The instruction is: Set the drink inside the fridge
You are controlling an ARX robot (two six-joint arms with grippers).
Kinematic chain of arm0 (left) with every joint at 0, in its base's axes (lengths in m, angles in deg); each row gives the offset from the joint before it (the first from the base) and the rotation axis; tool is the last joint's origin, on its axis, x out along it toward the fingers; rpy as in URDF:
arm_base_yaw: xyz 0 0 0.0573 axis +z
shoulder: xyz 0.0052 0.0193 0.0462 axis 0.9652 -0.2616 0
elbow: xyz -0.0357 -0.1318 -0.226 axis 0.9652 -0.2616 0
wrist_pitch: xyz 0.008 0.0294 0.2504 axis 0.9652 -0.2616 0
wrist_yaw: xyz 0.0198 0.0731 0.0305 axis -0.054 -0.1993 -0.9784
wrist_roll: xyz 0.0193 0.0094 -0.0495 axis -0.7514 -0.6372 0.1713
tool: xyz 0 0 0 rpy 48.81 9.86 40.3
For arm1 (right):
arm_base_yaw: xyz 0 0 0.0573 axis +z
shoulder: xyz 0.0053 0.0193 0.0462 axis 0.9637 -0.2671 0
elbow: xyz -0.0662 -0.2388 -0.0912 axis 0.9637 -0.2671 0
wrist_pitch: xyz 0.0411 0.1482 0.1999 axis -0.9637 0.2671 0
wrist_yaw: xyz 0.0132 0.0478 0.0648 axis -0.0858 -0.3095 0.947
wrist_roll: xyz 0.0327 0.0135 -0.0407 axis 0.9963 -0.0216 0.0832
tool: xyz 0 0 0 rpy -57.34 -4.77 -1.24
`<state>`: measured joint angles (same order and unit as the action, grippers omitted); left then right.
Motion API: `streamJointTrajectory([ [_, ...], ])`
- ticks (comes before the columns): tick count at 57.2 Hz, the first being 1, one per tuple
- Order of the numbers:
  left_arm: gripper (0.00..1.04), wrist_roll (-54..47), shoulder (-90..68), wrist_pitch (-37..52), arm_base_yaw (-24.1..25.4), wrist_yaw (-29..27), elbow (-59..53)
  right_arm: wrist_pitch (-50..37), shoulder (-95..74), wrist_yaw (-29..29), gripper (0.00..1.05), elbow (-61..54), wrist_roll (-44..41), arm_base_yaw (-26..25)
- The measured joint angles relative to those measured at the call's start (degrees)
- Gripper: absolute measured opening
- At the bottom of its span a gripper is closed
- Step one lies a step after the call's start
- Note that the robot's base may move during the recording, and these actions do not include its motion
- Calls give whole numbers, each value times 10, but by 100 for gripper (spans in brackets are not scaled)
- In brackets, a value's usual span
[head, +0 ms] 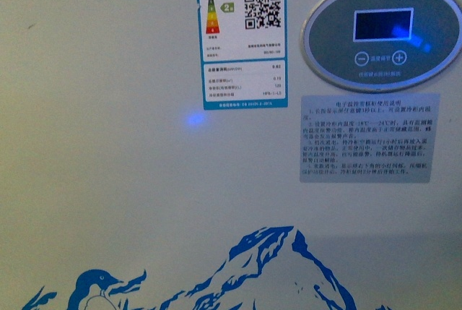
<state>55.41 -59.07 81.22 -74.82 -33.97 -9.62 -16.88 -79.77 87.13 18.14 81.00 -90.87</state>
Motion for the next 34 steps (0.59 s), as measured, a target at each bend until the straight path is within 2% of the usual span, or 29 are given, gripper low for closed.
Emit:
streamJointTrajectory([
  [10,97,0,0,0,0,0,0,65,134,30,36,2,15,15],
  [20,97,0,0,0,0,0,0,110,227,11,36,0,28,31],
  [27,97,0,0,0,0,0,0,143,291,-34,36,-11,40,56],
  [30,97,0,0,0,0,0,0,162,329,-73,36,-21,46,85],
  [34,97,0,0,0,0,0,0,158,359,-142,36,-38,47,147],
])
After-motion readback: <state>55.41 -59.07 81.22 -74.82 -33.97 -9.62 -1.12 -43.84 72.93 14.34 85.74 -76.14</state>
